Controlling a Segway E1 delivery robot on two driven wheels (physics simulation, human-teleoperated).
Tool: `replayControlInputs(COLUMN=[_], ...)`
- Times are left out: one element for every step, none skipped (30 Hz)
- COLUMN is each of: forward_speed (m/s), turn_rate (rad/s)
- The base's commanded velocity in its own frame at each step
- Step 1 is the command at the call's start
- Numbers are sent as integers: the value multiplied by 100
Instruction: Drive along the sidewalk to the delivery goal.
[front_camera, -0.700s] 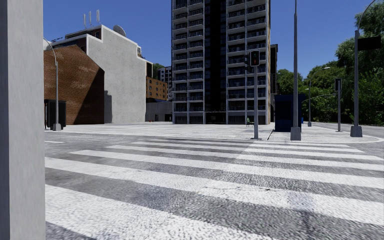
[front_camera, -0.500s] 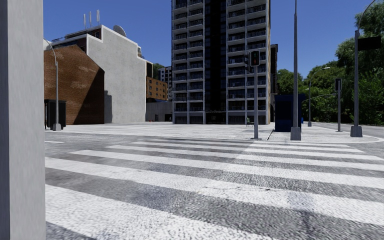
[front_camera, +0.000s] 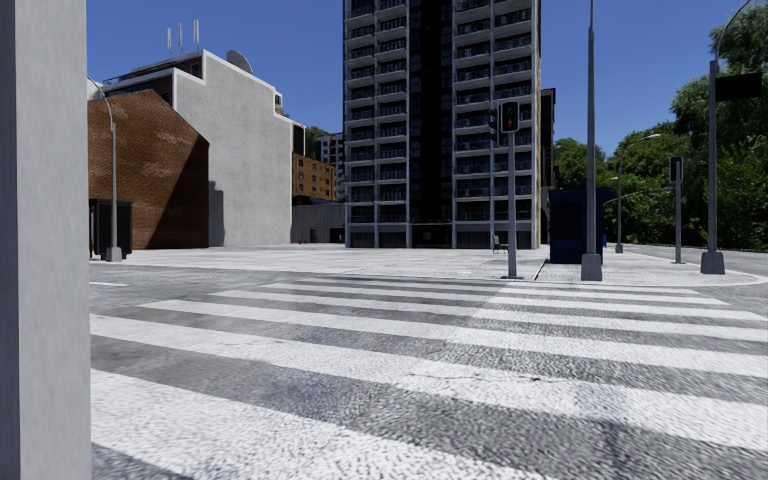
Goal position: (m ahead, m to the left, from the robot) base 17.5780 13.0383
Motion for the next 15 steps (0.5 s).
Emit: replayControlInputs(forward_speed=[0, 0, 0, 0, 0, 0, 0, 0, 0, 0, 0, 2, 9, 14, 14], turn_rate=[0, 0, 0, 0, 0, 0, 0, 0, 0, -3, -3, -16, -21, -22, -22])
